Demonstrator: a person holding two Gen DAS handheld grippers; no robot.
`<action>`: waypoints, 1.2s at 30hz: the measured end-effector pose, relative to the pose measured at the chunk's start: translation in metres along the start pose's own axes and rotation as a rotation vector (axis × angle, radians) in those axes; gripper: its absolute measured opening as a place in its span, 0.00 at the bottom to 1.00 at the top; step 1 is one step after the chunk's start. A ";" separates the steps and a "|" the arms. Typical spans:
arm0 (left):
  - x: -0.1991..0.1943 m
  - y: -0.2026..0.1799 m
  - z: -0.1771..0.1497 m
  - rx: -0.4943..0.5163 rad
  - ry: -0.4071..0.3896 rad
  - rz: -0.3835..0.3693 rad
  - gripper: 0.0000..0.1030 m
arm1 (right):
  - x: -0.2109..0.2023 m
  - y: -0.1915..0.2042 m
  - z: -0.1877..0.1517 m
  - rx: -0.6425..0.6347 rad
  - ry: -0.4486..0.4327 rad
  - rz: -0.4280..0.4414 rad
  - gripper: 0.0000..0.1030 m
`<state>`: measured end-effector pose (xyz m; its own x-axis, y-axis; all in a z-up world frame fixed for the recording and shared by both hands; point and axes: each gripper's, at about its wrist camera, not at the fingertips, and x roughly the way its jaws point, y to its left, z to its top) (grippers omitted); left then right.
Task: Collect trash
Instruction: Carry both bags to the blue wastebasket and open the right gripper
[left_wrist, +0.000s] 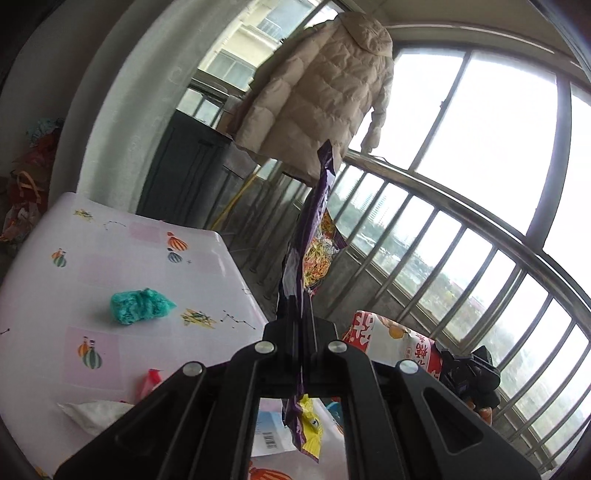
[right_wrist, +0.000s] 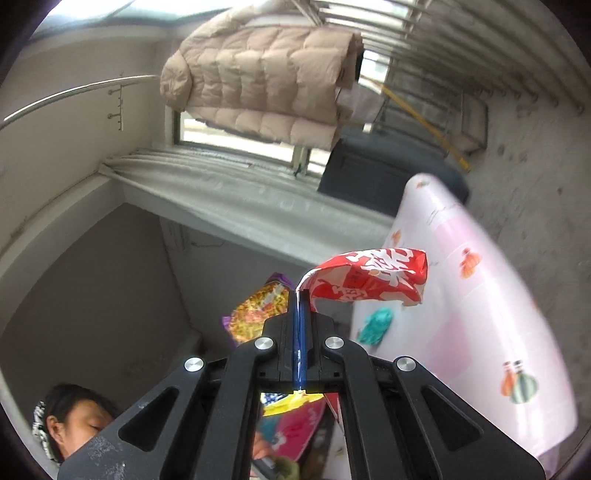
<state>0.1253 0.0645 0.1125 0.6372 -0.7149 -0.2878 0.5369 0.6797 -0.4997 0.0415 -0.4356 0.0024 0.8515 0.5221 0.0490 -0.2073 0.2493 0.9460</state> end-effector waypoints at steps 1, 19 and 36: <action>0.015 -0.010 -0.001 0.014 0.033 -0.022 0.01 | -0.017 0.002 0.001 -0.025 -0.049 -0.056 0.00; 0.305 -0.157 -0.123 0.153 0.640 -0.098 0.01 | -0.073 -0.093 0.019 -0.395 -0.334 -1.237 0.00; 0.332 -0.147 -0.143 0.153 0.709 -0.046 0.01 | -0.116 -0.220 0.015 -0.056 -0.408 -1.163 0.61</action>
<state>0.1791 -0.2959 -0.0267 0.1285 -0.6428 -0.7552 0.6589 0.6244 -0.4195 -0.0050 -0.5632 -0.2065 0.6289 -0.3238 -0.7069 0.7624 0.4354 0.4788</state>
